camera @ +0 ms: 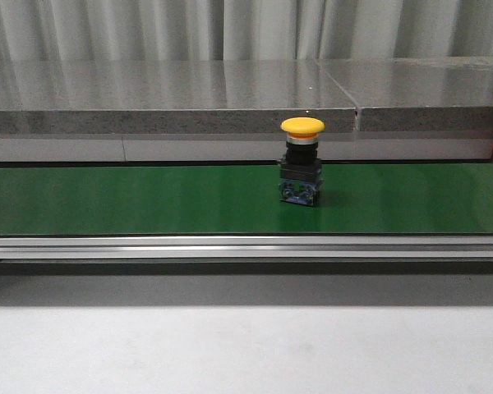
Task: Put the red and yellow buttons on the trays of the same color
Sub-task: 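Carry the red button into the red tray and open the right gripper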
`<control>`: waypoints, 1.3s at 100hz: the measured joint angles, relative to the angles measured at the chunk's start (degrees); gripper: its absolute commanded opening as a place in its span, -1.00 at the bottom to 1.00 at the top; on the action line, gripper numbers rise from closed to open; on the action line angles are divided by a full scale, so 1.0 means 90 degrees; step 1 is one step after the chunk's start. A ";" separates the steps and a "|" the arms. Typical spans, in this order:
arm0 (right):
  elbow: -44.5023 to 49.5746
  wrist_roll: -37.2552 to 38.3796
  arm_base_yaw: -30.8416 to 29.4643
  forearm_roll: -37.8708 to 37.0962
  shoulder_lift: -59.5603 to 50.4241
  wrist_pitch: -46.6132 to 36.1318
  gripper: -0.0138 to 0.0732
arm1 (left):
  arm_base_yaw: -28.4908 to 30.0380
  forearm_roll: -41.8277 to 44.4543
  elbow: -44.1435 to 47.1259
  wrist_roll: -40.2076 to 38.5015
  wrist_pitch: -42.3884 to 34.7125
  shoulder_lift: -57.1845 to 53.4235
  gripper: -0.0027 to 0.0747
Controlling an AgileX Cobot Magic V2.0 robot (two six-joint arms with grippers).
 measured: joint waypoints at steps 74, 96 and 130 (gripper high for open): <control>-0.0886 0.0000 -0.0581 0.0496 0.1375 -0.0018 -0.29 | 0.0000 0.0000 0.0000 0.0000 0.0000 0.0000 -0.98; -0.0925 0.0000 -0.0581 0.0523 0.1471 0.0005 0.18 | 0.0000 0.0000 0.0000 0.0000 0.0000 0.0000 -0.98; -0.0925 0.0000 -0.0581 0.0534 0.1435 0.0021 0.78 | 0.0000 0.0000 0.0000 0.0000 0.0000 0.0000 -0.98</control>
